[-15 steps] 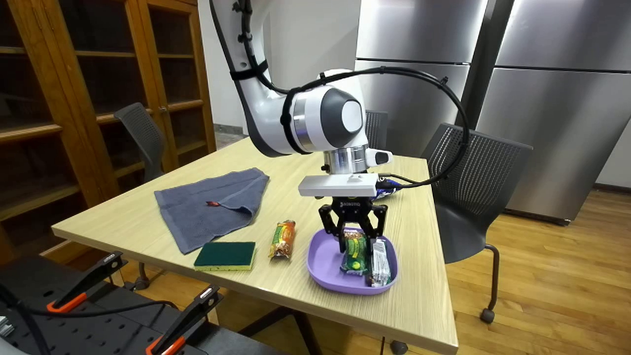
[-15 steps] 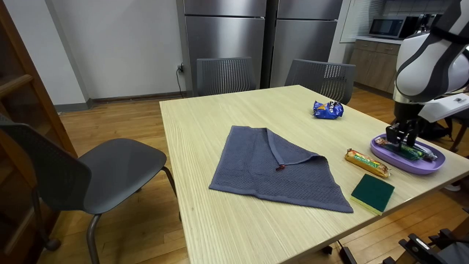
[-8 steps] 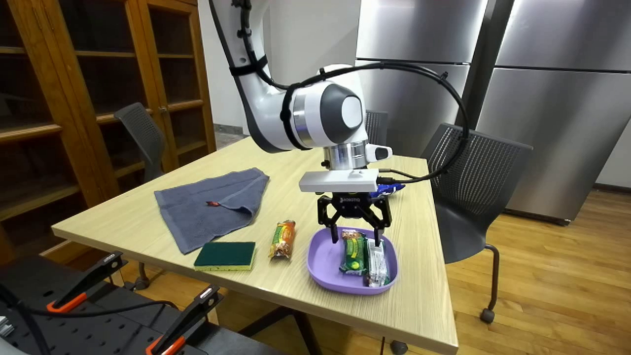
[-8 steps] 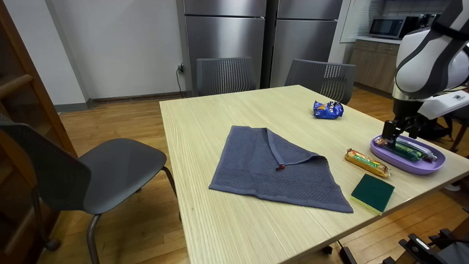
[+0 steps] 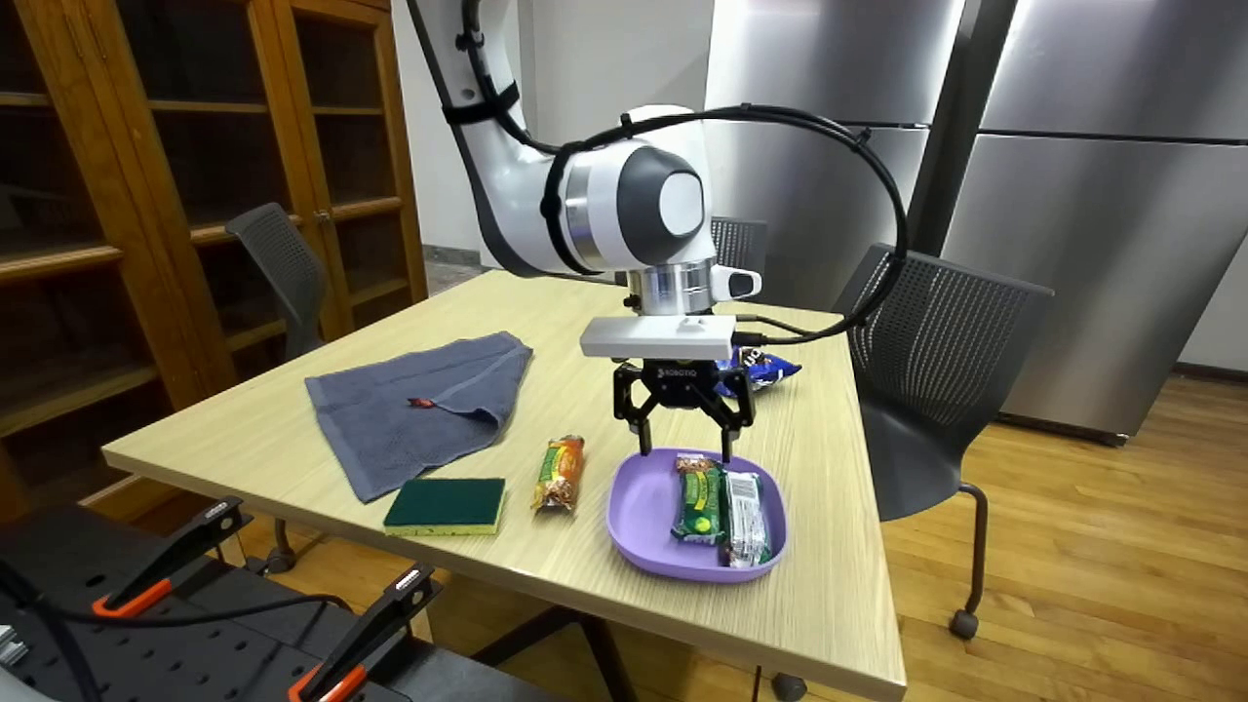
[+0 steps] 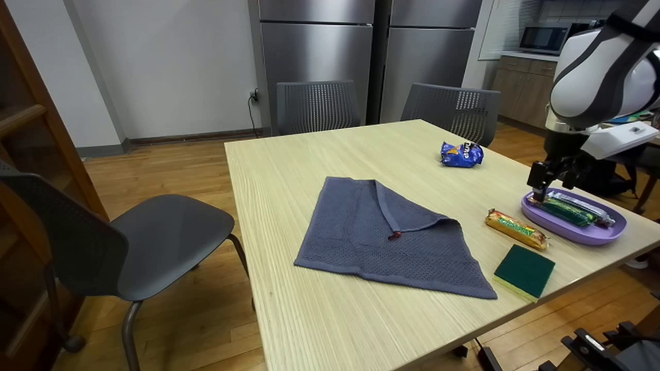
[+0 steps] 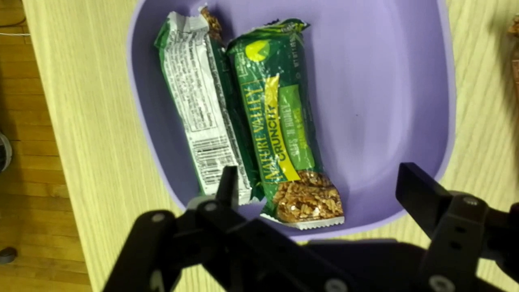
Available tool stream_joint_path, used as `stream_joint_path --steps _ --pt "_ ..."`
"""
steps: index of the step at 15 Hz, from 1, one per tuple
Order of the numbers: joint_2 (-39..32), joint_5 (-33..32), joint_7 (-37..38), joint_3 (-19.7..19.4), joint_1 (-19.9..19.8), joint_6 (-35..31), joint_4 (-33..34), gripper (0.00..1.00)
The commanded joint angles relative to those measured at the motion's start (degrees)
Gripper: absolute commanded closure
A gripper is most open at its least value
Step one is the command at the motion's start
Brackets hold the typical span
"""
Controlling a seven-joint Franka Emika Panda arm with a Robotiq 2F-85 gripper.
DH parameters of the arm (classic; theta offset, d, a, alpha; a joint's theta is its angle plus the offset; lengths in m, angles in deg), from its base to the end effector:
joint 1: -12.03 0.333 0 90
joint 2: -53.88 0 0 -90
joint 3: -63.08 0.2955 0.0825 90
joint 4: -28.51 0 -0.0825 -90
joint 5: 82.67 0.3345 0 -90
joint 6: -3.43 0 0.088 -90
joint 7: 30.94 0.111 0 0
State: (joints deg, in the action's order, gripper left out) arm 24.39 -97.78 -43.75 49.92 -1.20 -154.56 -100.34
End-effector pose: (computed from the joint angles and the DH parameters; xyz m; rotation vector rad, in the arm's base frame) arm 0.4554 -0.2194 0.1627 2.9423 0.0549 -0.1120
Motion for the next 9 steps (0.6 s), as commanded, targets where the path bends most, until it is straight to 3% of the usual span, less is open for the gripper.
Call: stream_joint_path --steps 1,9 --pt "4.4 3.6 -4.6 4.4 -2.8 2.3 -3.0 0.0" --pt "7.6 8.3 -6.4 8.9 -1.7 2.8 -7.7 0.0"
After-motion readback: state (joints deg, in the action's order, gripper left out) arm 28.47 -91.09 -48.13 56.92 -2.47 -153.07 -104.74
